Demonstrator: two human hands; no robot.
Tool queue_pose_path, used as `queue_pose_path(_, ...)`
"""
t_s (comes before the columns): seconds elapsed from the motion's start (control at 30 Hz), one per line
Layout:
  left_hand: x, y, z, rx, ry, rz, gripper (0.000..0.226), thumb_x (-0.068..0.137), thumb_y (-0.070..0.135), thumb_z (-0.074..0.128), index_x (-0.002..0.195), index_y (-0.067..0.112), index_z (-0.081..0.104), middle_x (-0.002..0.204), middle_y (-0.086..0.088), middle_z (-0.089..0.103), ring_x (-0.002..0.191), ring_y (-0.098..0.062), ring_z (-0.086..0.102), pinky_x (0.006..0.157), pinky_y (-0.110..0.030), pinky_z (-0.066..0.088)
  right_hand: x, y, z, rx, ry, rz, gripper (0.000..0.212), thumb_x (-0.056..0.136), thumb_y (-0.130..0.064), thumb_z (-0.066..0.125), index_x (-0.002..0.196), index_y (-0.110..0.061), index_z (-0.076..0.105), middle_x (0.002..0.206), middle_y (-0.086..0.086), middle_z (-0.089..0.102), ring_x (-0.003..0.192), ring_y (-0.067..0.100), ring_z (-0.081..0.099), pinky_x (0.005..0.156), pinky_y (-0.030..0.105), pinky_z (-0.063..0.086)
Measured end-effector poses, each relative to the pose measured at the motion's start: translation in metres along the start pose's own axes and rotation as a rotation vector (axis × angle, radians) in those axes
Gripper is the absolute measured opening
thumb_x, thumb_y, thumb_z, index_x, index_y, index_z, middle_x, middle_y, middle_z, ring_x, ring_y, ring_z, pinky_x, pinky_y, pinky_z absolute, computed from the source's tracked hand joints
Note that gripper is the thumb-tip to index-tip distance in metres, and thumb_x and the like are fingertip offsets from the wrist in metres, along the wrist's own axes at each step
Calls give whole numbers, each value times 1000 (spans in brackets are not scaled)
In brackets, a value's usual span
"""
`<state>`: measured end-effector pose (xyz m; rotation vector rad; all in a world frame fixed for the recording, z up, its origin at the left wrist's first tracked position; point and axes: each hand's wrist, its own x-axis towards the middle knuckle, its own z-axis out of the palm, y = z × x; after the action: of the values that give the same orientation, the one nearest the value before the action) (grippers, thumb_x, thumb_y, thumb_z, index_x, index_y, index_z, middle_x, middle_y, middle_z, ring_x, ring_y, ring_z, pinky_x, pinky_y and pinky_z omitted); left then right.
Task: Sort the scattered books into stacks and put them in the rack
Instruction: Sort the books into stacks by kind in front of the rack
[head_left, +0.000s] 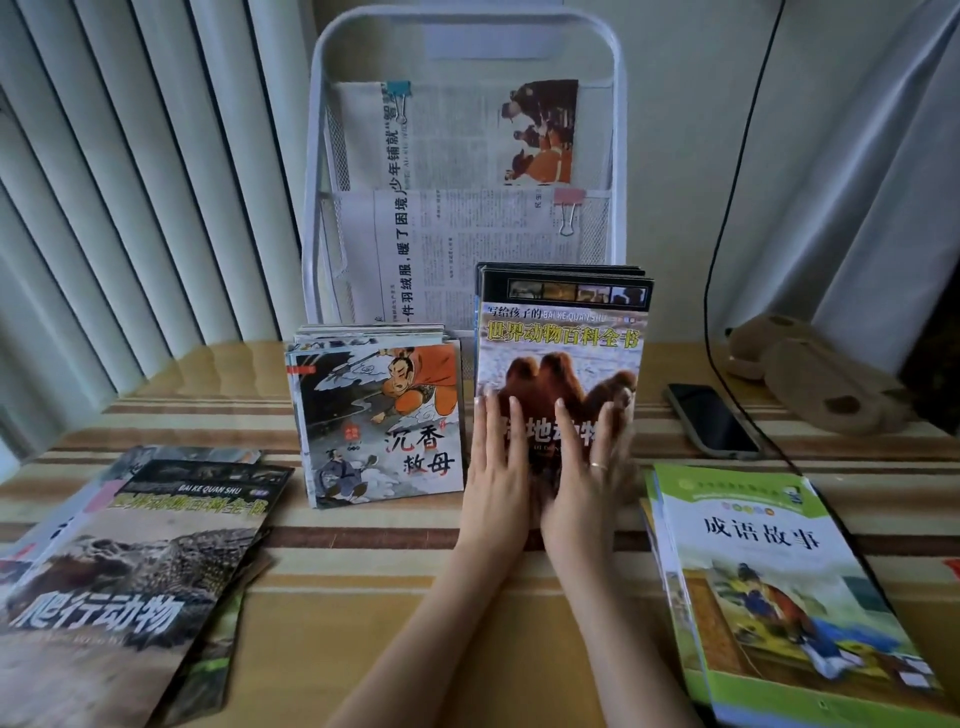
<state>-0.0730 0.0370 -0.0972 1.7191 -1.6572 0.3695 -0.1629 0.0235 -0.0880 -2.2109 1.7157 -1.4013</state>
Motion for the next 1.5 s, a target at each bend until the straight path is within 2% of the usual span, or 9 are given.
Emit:
queue_pose_path(0.17,-24,-19,-54,19,88,126,45,84,17,38,125,3,49,125,-15,54,118,-30,45,102,-41,43,-22,-37,-10,185,74,-146,33,78,-7,56,110,-13,63,138,14,44,130,37,36,108,49,32)
queue_pose_path(0.33,-42,-96,-153,153,254,-96,18,82,6,41,86,7,58,78,-8,65,72,-28,60,60,-36,51,-68,-105,-13,256,-340,-319,16,88,-20,58,99,-18,68,107,-4,66,105,17,57,104,42,37)
queue_pose_path(0.53,-93,-217,-228,400,-109,-988,62,92,41,37,137,-1,37,141,-25,37,133,-40,28,109,-53,24,-117,-193,8,115,-985,-331,73,93,-63,24,145,-13,34,156,7,20,146,20,8,118,46,-3)
queue_pose_path(0.7,-127,-237,-232,316,-280,-1003,88,91,61,31,147,-4,13,156,-22,11,145,-33,5,118,-44,4,-129,-228,22,-10,-1060,-232,91,91,-66,22,148,3,0,157,19,-7,145,29,-8,117,44,-8)
queue_pose_path(0.87,-128,-218,-229,236,-186,-946,79,87,58,46,138,-1,36,150,-21,29,143,-30,19,117,-41,12,-135,-238,24,-58,-993,-167,96,91,-66,27,147,6,-4,156,22,-8,145,31,-10,118,44,-6)
queue_pose_path(1.07,-121,-213,-240,-153,29,-1014,51,70,41,76,95,10,45,87,-1,61,88,-23,58,79,-40,50,-133,-234,28,137,-817,-99,90,89,-57,49,150,-7,5,157,12,15,144,28,14,118,43,11)
queue_pose_path(1.27,-122,-218,-256,-678,430,-1132,64,61,13,85,112,5,47,108,-13,61,92,-23,63,82,-39,54,-127,-222,28,290,-654,-171,89,85,-42,63,150,-15,9,141,7,45,121,22,50,96,34,47)
queue_pose_path(1.4,-109,-183,-251,-543,530,-963,42,81,14,67,118,17,49,117,-10,58,99,-22,61,88,-42,53,-117,-215,15,530,-491,-192,84,86,-17,66,150,-13,12,152,7,28,135,13,33,89,-8,22)
queue_pose_path(1.5,-89,-150,-235,-464,509,-737,46,83,22,61,126,21,44,119,-6,53,109,-24,55,93,-47,49,-99,-199,3,590,-185,-213,83,84,-5,68,150,-13,17,146,1,33,127,0,28,98,-2,24)
